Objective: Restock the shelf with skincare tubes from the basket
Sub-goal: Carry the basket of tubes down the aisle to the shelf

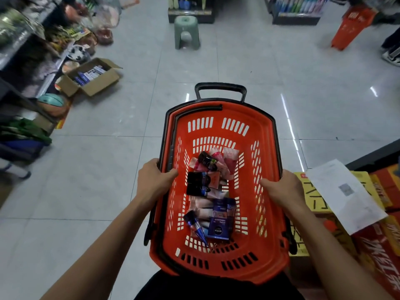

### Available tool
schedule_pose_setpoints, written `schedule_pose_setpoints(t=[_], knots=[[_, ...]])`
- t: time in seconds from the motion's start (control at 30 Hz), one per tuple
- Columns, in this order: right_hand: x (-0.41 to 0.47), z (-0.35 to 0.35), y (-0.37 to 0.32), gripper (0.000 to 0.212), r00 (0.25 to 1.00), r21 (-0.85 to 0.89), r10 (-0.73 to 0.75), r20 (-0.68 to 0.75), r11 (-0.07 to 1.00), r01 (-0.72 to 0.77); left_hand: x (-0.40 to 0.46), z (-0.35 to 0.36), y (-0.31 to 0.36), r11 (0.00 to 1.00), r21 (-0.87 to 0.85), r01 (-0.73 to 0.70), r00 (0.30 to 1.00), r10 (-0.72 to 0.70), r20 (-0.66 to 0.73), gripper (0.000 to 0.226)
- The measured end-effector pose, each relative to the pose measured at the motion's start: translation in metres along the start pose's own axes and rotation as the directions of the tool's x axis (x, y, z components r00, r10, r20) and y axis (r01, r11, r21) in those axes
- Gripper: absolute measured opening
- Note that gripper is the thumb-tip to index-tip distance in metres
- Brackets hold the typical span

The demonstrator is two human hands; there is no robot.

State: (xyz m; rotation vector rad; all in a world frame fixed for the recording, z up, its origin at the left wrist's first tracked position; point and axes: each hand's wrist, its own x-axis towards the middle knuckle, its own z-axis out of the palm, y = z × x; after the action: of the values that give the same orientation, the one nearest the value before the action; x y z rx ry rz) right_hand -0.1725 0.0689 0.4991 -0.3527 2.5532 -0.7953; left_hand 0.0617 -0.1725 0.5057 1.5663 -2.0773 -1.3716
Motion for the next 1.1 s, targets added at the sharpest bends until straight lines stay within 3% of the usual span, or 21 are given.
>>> schedule_pose_setpoints(t=[0.33, 0.8, 1.1], knots=[[0.143, -0.031, -0.037, 0.06, 0.999, -0.083, -0.001, 0.035, 0.997, 0.004, 0.111, 0.046, 0.083, 1.0, 0.015, 0.023, 1.0, -0.023, 0.003, 0.049], [0.303, -0.076, -0.071, 0.047, 0.996, -0.077, -0.031, 0.08, 0.996, 0.037, 0.215, 0.116, 0.181, 0.999, 0.046, 0.026, 0.997, -0.023, -0.08, 0.045], [0.38, -0.08, -0.108, 0.052, 0.997, -0.067, -0.019, 0.081, 0.997, 0.025, 0.295, 0.131, 0.222, 0.999, 0.04, 0.019, 0.997, -0.016, -0.074, 0.047]])
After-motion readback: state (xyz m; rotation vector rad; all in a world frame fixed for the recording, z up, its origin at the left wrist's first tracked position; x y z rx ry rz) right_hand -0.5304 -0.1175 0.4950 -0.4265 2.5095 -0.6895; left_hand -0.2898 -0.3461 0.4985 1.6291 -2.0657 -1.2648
